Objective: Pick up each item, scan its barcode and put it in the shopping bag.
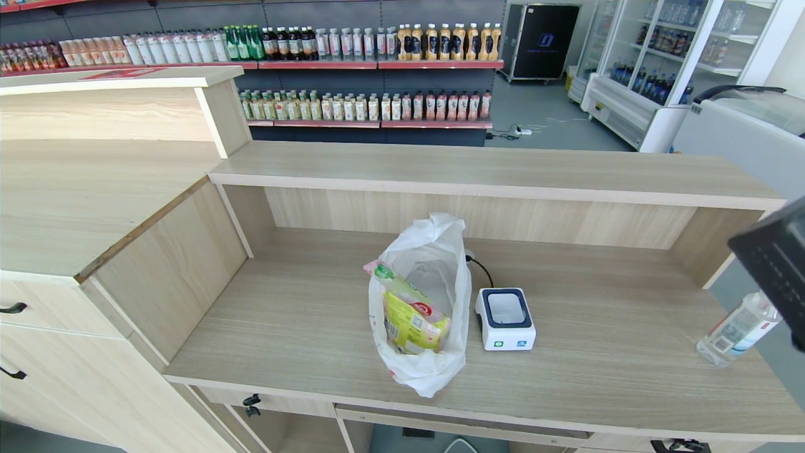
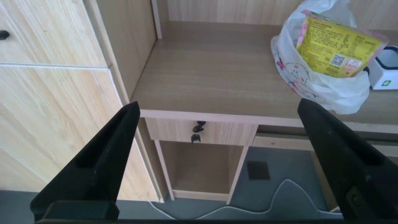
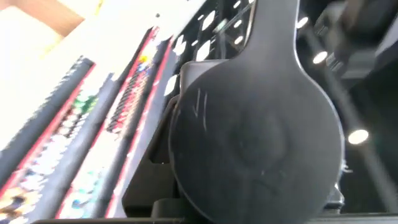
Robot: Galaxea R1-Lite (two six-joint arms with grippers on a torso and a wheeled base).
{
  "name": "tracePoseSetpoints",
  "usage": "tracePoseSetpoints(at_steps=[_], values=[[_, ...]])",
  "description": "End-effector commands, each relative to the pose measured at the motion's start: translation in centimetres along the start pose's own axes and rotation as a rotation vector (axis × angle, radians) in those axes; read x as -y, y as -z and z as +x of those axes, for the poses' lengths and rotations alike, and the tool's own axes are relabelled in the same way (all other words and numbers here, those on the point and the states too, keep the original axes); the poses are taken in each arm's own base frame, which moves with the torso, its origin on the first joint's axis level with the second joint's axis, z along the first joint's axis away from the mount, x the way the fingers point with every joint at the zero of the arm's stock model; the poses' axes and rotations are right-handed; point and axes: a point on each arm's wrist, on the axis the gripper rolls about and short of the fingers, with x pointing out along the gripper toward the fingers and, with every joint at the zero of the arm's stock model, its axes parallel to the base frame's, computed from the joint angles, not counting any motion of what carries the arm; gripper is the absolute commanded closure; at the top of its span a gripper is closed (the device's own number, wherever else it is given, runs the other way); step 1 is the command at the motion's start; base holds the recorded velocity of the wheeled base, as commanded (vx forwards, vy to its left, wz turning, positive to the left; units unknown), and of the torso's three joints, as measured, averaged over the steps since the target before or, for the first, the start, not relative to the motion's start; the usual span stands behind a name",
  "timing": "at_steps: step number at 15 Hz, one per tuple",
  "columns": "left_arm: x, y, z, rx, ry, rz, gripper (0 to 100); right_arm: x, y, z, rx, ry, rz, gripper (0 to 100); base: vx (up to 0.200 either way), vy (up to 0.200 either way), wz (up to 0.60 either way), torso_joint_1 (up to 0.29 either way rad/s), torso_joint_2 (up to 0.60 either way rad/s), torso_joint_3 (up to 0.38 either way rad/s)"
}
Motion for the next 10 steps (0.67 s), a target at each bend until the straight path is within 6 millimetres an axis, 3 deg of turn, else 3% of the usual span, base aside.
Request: tracePoseSetpoints(at_steps=[1, 3, 5, 7, 10], values=[[0.0, 0.0, 0.0, -0.001, 0.001, 0.000, 0, 0.1, 5.4, -1.0, -0.256, -0.153, 0.238, 100, 0.000, 0.000, 0.00, 0.000, 0.00, 0.000], [0.0, 0.0, 0.0, -0.001, 0.001, 0.000, 0, -0.1, 7.1, -2.3, -0.494, -0.229, 0.448, 100, 0.000, 0.000, 0.00, 0.000, 0.00, 0.000], [0.0, 0.0, 0.0, -0.001, 0.001, 0.000, 0, -0.9, 7.0, -3.7, -0.828, -0.239, 0.872, 100, 0.000, 0.000, 0.00, 0.000, 0.00, 0.000], [0.0, 0.0, 0.0, -0.001, 0.001, 0.000, 0, -2.1, 5.6, -4.7, -1.120, -0.283, 1.222, 100, 0.000, 0.000, 0.00, 0.000, 0.00, 0.000], [0.0, 0.0, 0.0, -0.001, -0.001, 0.000, 0, -2.5, 3.0, -4.9, -1.275, -0.243, 1.680, 100, 0.000, 0.000, 0.00, 0.000, 0.00, 0.000]])
